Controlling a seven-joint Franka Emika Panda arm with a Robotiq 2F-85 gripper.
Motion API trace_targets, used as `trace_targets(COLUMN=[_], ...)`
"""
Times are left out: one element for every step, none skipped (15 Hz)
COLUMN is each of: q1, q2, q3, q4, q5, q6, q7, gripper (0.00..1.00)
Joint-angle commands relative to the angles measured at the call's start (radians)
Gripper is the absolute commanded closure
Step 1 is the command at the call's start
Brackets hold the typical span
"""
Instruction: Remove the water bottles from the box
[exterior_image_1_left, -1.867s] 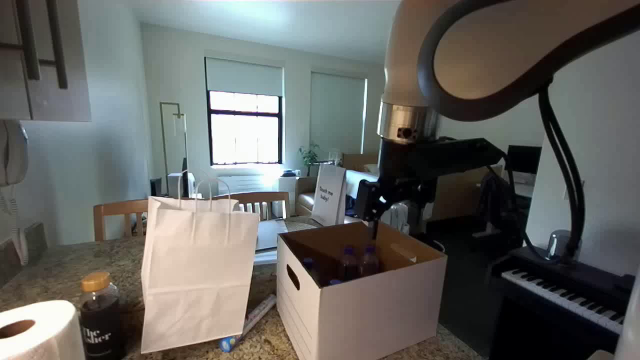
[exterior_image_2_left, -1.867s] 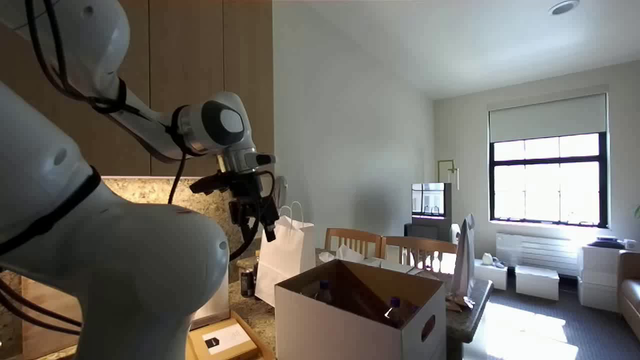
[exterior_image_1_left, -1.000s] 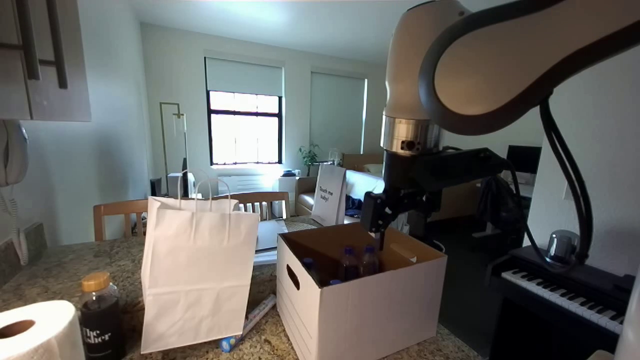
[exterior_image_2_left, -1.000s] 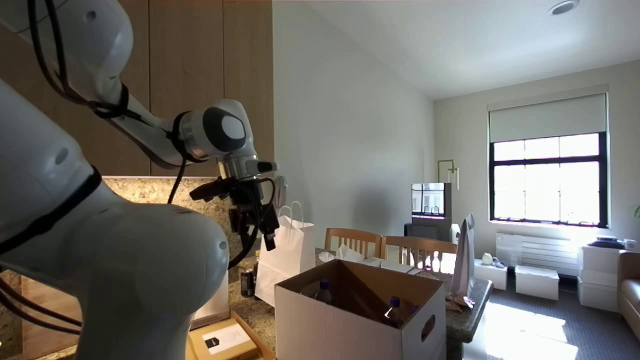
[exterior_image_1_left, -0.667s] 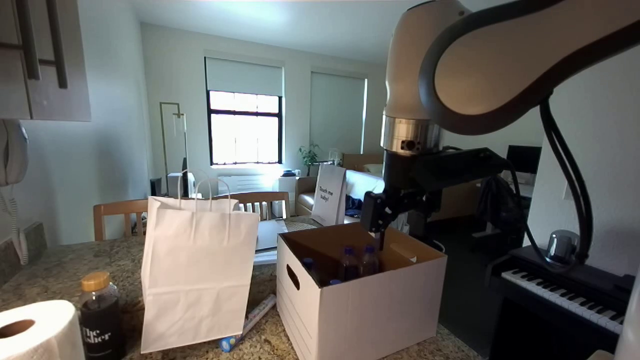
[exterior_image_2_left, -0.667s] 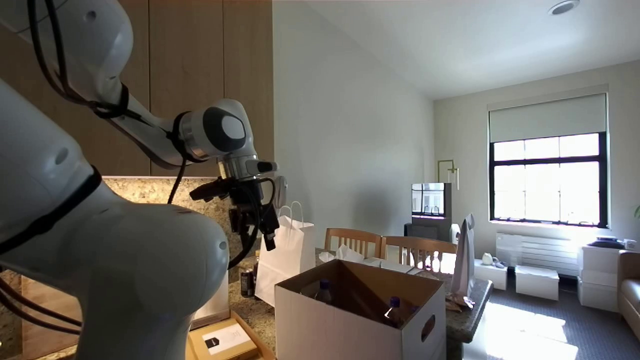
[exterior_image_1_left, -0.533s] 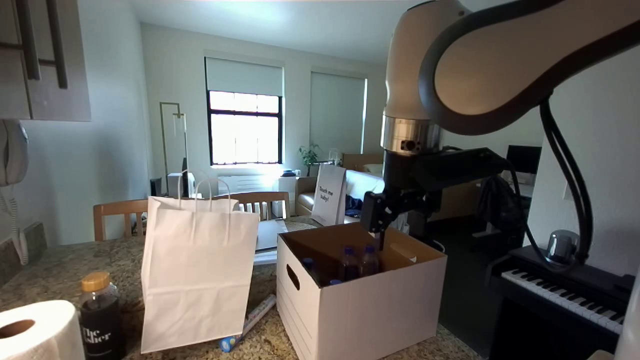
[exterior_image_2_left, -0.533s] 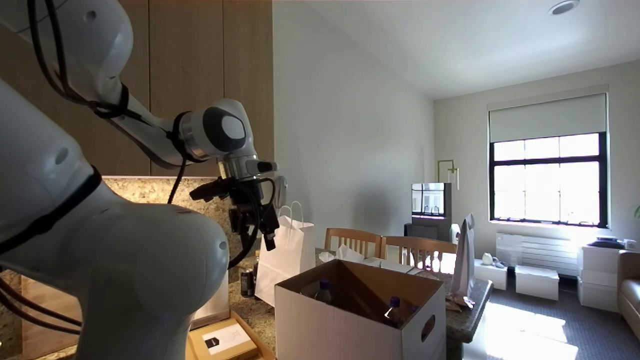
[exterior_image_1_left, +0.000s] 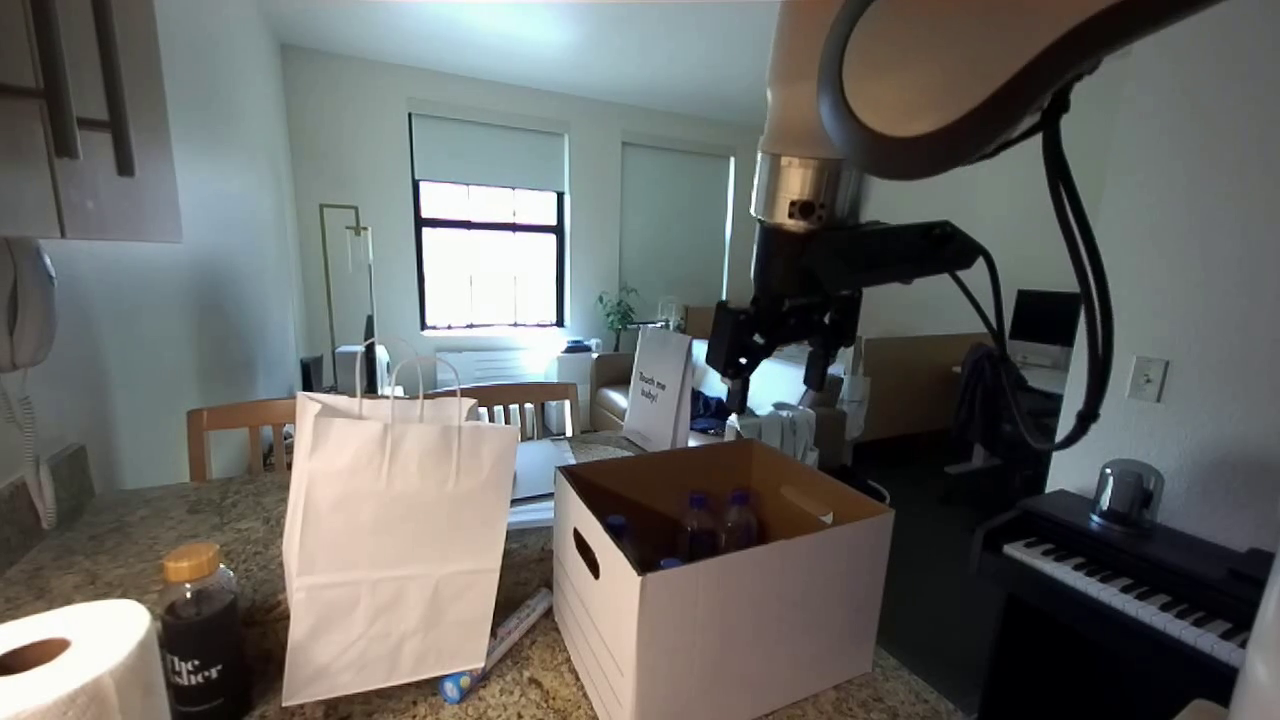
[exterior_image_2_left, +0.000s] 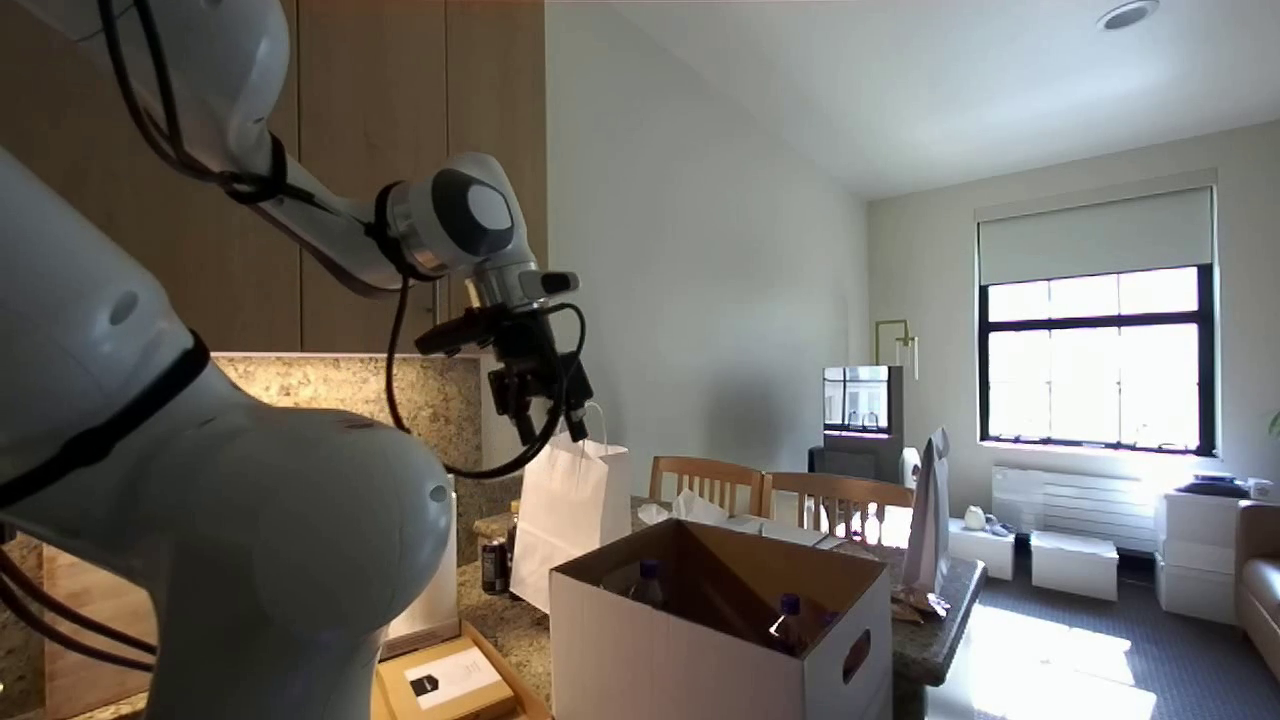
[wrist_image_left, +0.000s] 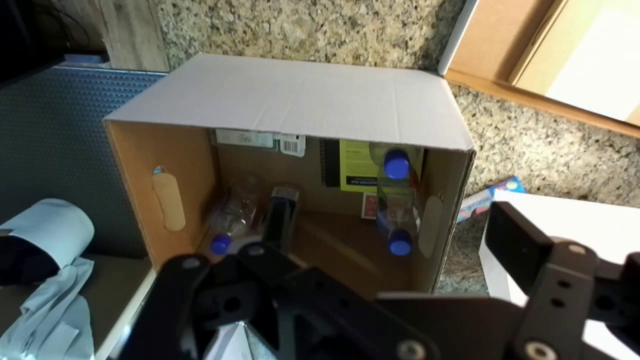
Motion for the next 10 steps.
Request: trace_targets(q1=[-0.035,-0.024,-0.029,-0.049,-0.058,-0.056,-0.054,-0.050,-0.052,-0.053], q2=[0.100,0.128,0.158,0.186,0.221,0.244,0.255,0.200,0.226,0.243], q3=[-0.120,-0.163,-0.192,-0.205,-0.227,-0.254,-0.275,-0.252,-0.267,-0.276], q4=[0.137,0.169,0.202,0.232,0.265,0.289,0.303,0.248,0.269,0.283], q5=[-0.046,-0.050,-0.055,-0.077,-0.092,-0.093,-0.091,-0.073,-0.072,-0.072], q6=[-0.084,-0.122,-0.140,-0.145,-0.156,-0.165,-0.170,-0.136,-0.141,-0.144], q7=[-0.162,-0.251,-0.303,-0.322,-0.346,-0.382,-0.411,-0.351,-0.373,-0.384], gripper=[0.00,0.00,0.00,0.00,0.00,0.00,0.00,0.00,0.00,0.00])
